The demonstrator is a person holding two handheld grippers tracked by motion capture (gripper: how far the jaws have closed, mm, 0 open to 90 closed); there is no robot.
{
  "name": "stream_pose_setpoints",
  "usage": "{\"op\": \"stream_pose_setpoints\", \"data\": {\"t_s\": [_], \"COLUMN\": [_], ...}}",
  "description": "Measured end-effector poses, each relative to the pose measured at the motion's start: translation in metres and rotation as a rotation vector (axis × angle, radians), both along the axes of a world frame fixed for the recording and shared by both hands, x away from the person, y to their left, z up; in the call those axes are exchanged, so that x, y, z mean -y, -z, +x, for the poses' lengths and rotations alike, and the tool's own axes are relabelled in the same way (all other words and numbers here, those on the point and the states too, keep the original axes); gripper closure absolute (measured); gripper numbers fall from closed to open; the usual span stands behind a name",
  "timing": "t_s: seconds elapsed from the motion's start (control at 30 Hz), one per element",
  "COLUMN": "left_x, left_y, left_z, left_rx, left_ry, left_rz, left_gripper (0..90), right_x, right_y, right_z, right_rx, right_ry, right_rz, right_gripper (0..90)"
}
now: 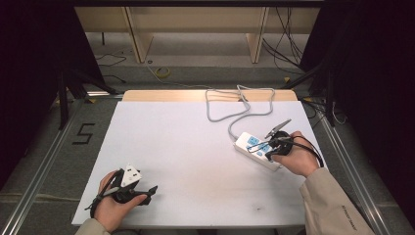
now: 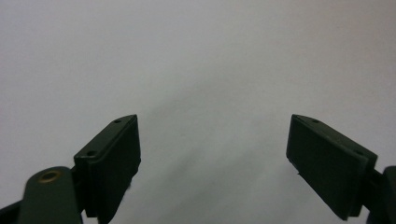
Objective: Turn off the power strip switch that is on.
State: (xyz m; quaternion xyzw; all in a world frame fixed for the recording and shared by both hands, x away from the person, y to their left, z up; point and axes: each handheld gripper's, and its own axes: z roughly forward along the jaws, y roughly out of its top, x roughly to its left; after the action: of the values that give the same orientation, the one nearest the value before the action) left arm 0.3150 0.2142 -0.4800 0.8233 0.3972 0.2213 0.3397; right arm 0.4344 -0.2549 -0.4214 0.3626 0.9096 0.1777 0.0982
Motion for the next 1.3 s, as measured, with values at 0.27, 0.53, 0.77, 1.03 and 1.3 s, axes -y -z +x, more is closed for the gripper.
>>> {"op": "stream_pose_setpoints", "data": {"t_s": [0.27, 0.53, 0.77, 1.03, 1.3], "left_x": [0.000, 0.000, 0.000, 0.000, 0.000], "left_y": [0.000, 0.000, 0.000, 0.000, 0.000], "left_z": [0.000, -0.001, -0.001, -0.001, -0.001], "left_rx": [0.002, 0.002, 0.003, 0.004, 0.002], "left_ry": [-0.002, 0.000, 0.001, 0.000, 0.002], "left_rz": [-0.003, -0.001, -0.002, -0.004, -0.001], "left_gripper": [17.4, 17.4, 17.4, 17.4, 17.5], "right_x": [-0.005, -0.010, -0.015, -0.022, -0.023], "right_y": [-0.003, -0.004, -0.004, -0.004, 0.001], "right_z": [-0.004, -0.010, -0.016, -0.023, -0.027], "right_rx": [0.027, 0.067, 0.092, 0.116, 0.116], "right_ry": [-0.021, -0.041, -0.058, -0.081, -0.075], "right_rz": [0.034, 0.081, 0.118, 0.148, 0.218], "right_gripper": [90.0, 90.0, 90.0, 90.0, 90.0]}}
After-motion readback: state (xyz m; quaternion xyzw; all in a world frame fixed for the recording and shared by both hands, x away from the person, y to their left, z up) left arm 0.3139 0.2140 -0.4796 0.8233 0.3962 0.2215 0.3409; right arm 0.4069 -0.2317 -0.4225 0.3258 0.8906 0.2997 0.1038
